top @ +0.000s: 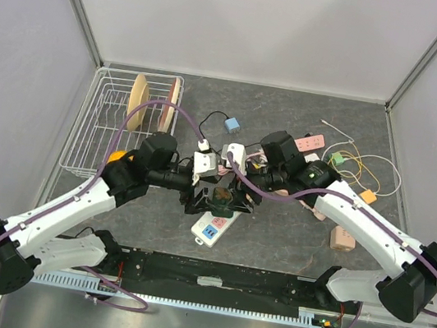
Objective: Insert the plug
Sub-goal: Adjust the plug.
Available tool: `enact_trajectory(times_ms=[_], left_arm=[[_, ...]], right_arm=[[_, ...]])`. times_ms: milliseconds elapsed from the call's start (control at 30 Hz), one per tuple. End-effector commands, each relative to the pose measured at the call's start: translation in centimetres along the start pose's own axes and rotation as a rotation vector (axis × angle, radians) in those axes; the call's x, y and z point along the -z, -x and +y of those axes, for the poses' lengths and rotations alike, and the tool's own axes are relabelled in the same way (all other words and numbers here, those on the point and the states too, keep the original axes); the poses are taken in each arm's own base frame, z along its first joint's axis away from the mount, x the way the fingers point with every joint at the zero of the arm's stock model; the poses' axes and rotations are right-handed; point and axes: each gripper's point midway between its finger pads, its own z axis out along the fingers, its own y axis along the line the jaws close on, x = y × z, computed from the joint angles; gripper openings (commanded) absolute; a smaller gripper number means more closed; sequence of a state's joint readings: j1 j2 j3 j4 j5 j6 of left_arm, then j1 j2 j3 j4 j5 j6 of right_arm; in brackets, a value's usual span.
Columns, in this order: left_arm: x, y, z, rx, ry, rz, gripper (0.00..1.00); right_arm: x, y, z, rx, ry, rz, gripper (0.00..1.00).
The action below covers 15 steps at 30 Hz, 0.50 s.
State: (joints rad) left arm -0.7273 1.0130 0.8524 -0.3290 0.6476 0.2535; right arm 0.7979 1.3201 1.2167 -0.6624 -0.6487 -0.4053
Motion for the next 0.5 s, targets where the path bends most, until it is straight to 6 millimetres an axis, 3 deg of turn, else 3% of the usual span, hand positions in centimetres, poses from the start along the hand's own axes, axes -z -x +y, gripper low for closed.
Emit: enact_trajectory(times_ms=[0,200,233,300,333,367,467], left_arm=[[0.7,1.9,1.6,-0.100,0.115,-0.076,0.86],[1.8,0.7,2.9,-0.013,0.255,-0.086,0.87],[1.7,-0.2,3.2,0.042,0.285,-0.083,0.87],[2.7,-0.7,4.2,0.093,0.385,-0.091,0.87],[2.9,-1.6,4.5,0.167,0.422,-0.093,0.87],[3.1,-2.1,4.5,0.207,0.444,-0.095,0.87],[3.3,-3.8,4.1,0.290,0.464,-0.089,0.87]], right_arm=[[0.0,-1.1,-0.8,-0.043,-0.069,-0.001,0.00],[0.0,-1.3,-2.4,-0.126,-0.195,-0.066,0.00],[0.0,-1.7,-2.2,-0.185,-0.212,-0.085,0.00],[0.1,-0.7,-2.9,-0.209,-0.260,-0.169,0.00],[0.3,-1.5,-3.1,-0.234,-0.302,-0.180,0.00],[0.5,-0.8,-3.5,-0.281,-0.335,-0.236,0.00],[1.1,-1.3,-4.3,-0.354,-0.437,-0.308,0.00]])
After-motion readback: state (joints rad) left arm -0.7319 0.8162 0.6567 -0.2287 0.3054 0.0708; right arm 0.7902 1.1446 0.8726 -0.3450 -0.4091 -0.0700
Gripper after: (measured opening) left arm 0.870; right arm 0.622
